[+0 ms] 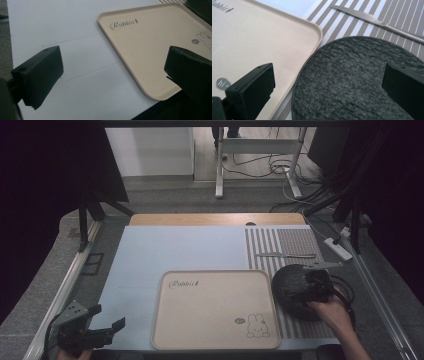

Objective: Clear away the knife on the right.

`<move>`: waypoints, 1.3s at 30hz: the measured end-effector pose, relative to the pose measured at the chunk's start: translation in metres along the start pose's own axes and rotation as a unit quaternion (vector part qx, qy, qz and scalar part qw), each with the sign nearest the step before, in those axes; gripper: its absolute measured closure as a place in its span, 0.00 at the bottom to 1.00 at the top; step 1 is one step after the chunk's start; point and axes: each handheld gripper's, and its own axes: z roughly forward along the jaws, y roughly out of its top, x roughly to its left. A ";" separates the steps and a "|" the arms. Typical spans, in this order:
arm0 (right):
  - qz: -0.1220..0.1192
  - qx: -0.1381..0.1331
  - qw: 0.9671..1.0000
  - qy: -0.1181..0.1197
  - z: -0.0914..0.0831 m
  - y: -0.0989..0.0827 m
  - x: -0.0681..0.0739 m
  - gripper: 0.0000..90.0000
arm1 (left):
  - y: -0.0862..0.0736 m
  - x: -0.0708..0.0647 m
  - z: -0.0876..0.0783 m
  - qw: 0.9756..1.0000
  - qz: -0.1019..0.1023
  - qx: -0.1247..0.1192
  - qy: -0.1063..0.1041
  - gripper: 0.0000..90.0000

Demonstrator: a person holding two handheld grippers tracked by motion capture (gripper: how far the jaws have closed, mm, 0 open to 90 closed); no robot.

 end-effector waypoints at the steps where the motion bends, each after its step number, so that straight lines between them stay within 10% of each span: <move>1: 0.001 0.000 1.000 -0.006 0.003 0.004 -0.002 0.00 | 0.000 0.000 0.000 1.000 0.000 0.000 0.000 0.02; 39: 0.039 0.067 0.995 -0.067 0.069 0.051 -0.067 0.00 | 0.000 0.001 0.001 1.000 -0.002 0.001 -0.002 0.03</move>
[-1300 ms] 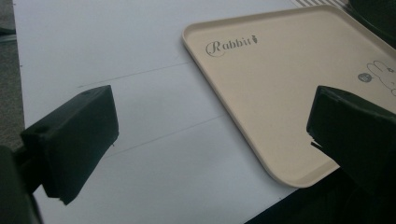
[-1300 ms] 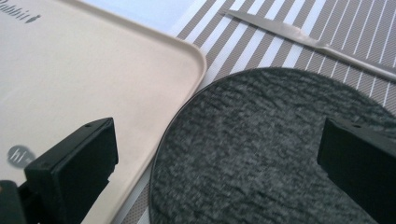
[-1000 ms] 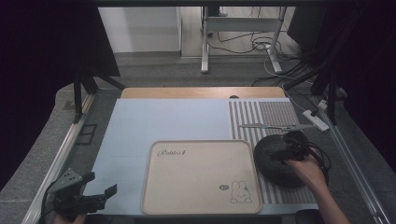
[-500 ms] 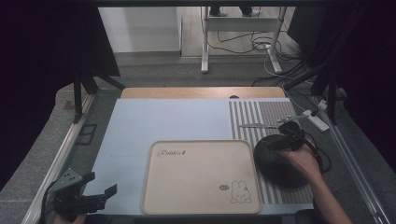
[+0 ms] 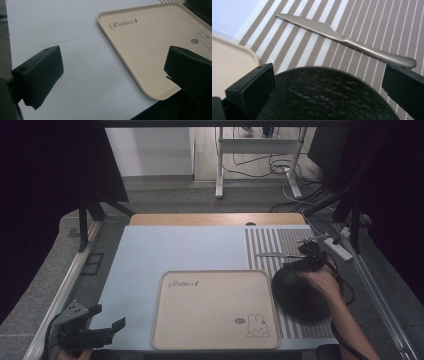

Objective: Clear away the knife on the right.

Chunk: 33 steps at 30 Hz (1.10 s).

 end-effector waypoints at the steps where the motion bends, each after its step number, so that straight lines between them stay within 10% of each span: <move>1: 0.001 0.004 1.000 -0.003 0.004 0.003 -0.003 0.00 | 0.000 0.000 0.000 1.000 0.000 0.000 0.000 0.02; 18: -0.011 0.035 0.999 -0.021 0.031 0.013 -0.017 0.00 | 0.000 0.000 0.001 1.000 0.000 0.003 -0.002 0.03; 33: -0.015 0.044 0.999 0.005 0.044 0.036 -0.040 0.78 | 0.000 0.001 0.001 1.000 -0.001 0.004 -0.004 0.03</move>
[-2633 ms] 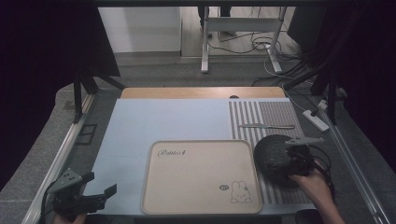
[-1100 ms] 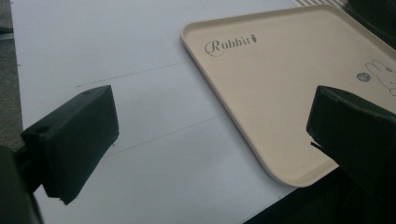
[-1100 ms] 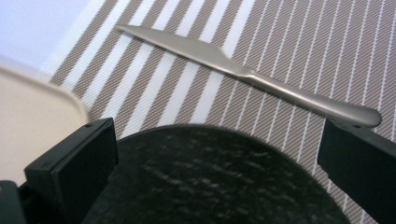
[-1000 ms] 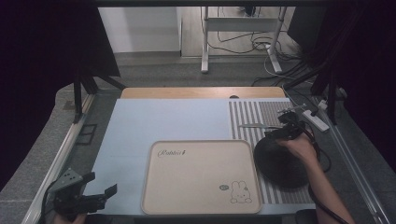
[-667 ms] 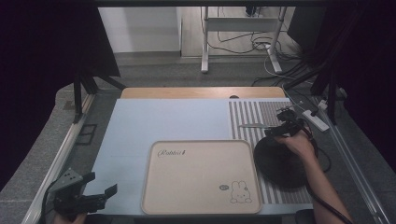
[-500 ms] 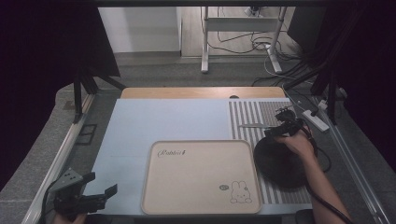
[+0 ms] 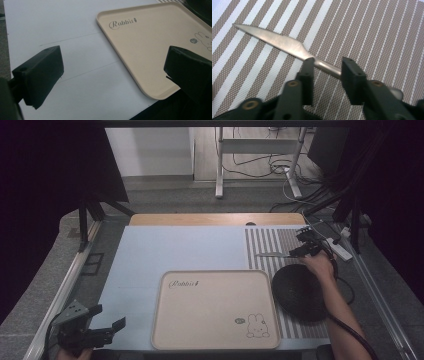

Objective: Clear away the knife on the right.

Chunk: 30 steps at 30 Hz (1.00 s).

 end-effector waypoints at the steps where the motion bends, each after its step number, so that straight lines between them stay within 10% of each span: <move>1: 0.000 0.004 1.000 0.004 0.002 0.001 -0.002 0.82 | 0.000 0.000 0.000 1.000 0.000 0.000 0.000 0.03; 5: -0.006 0.019 1.000 0.008 0.009 0.005 -0.008 1.00 | 0.000 0.000 0.000 1.000 -0.001 0.000 0.000 0.03; 19: -0.001 0.032 0.999 -0.025 0.027 0.004 -0.029 1.00 | 0.000 0.000 0.000 1.000 0.000 0.002 0.000 0.03; 30: 0.013 0.067 0.998 0.003 0.011 -0.016 -0.045 1.00 | 0.000 -0.002 0.000 1.000 0.004 0.004 0.002 0.04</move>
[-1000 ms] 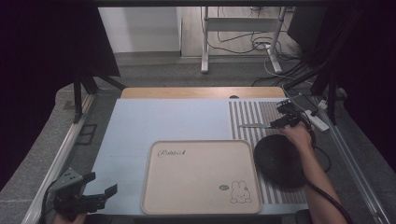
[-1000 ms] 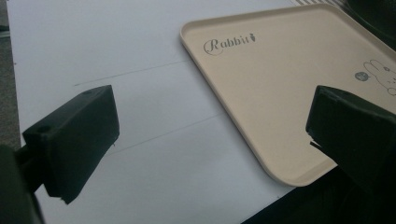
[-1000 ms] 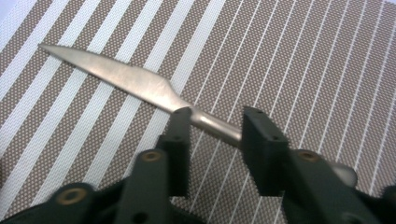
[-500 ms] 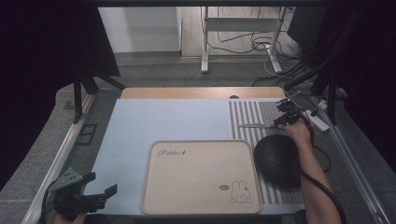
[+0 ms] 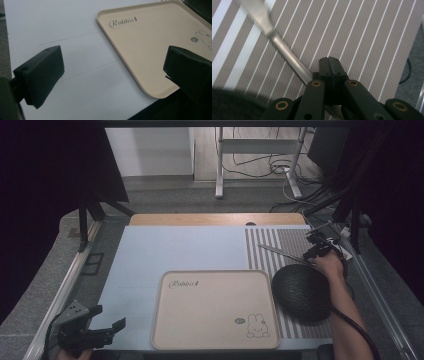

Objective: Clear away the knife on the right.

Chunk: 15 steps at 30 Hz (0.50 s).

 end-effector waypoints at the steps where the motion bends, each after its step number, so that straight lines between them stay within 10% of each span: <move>1: 0.000 0.000 1.000 0.000 0.000 0.000 0.000 1.00 | 0.000 0.000 0.000 1.000 0.000 0.000 0.000 0.04; 15: -0.013 0.023 0.999 0.025 -0.009 -0.011 0.003 0.96 | 0.001 -0.001 0.002 1.000 0.007 0.004 -0.001 0.04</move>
